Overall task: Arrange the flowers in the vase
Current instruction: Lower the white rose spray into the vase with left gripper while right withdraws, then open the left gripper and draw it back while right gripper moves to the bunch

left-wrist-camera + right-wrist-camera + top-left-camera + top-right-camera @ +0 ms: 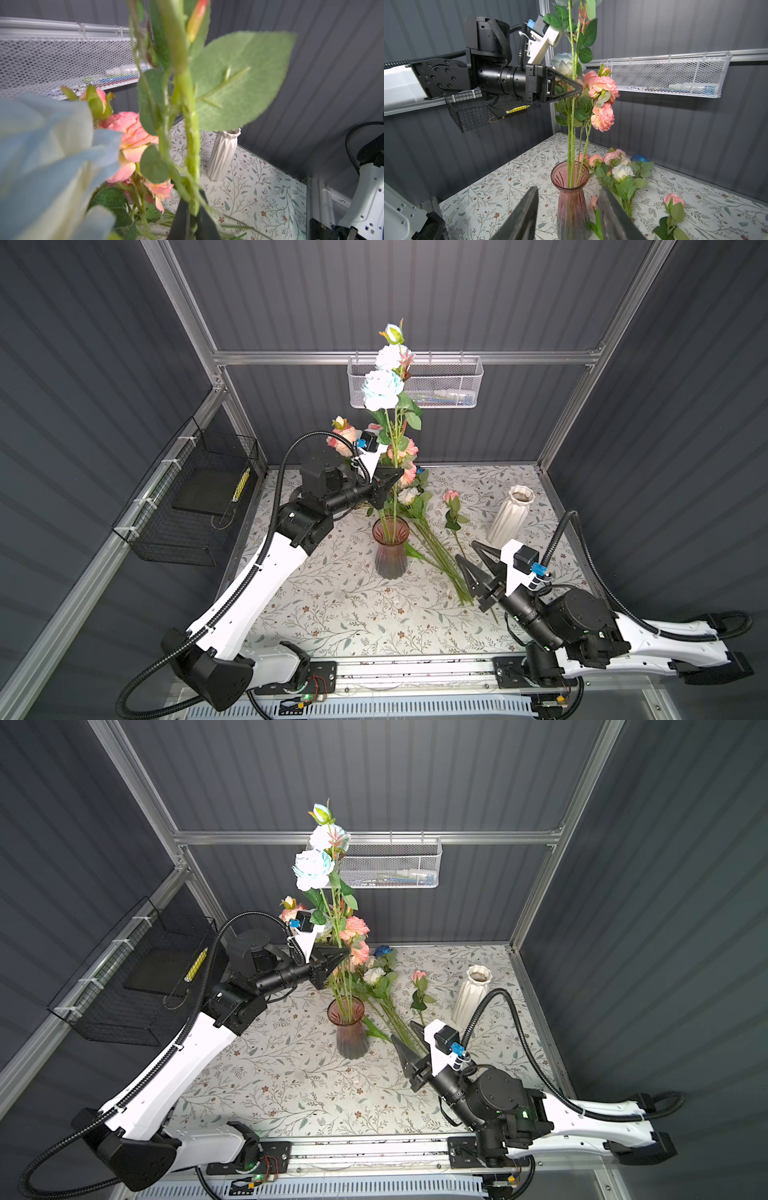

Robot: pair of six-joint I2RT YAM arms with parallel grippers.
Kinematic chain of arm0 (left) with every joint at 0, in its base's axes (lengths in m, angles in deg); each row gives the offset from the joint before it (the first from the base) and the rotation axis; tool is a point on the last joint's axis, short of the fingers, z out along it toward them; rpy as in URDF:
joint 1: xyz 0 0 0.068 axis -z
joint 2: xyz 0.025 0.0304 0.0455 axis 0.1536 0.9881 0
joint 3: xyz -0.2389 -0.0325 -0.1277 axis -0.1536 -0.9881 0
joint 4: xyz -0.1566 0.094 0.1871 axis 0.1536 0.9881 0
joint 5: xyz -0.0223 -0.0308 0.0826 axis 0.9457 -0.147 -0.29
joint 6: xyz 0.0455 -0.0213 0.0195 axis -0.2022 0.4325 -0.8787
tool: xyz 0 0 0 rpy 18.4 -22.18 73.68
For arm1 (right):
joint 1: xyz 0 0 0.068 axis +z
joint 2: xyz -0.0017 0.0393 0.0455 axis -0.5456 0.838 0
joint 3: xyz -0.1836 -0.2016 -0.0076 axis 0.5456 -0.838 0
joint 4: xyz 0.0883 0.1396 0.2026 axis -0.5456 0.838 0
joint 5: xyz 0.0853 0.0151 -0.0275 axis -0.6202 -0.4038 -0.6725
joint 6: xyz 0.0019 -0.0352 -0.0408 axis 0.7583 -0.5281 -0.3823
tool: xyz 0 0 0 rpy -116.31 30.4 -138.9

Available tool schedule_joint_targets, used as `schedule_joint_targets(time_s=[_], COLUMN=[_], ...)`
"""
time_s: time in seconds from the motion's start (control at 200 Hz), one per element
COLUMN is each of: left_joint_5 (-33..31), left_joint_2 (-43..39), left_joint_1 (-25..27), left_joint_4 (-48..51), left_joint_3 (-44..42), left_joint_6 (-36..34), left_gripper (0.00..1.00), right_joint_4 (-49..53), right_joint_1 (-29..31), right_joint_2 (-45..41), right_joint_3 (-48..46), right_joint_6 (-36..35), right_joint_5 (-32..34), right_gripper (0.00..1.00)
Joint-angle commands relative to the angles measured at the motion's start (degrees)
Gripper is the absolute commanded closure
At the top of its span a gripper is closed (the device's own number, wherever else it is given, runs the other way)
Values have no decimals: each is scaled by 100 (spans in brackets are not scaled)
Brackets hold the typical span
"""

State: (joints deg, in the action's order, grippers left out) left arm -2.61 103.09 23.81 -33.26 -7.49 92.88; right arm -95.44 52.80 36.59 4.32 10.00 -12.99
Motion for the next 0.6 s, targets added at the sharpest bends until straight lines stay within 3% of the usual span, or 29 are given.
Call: schedule_joint_targets(time_s=[0.0, 0.18, 0.275, 0.47, 0.595], left_joint_5=[-88, -140, -149, -397, -335], left_joint_2=[-142, -433, -662, -1266, -1657], left_joint_1=[-4, -4, -4, -4, -5], left_joint_4=[-67, -235, -367, -864, -1025], left_joint_3=[-36, -37, -37, -312, -350], left_joint_6=[190, 404, 556, 1078, 1422], left_gripper=[65, 30, 17, 1, 0], right_joint_4=[-8, -10, 32, 106, 241], right_joint_1=[-35, -61, -85, -122, -154], right_joint_2=[-46, -18, -13, -14, -20], right_joint_3=[-49, -39, -34, -25, -33], right_joint_6=[61, 97, 140, 264, 390], right_joint_5=[178, 188, 201, 220, 293], right_gripper=[45, 34, 29, 23, 19])
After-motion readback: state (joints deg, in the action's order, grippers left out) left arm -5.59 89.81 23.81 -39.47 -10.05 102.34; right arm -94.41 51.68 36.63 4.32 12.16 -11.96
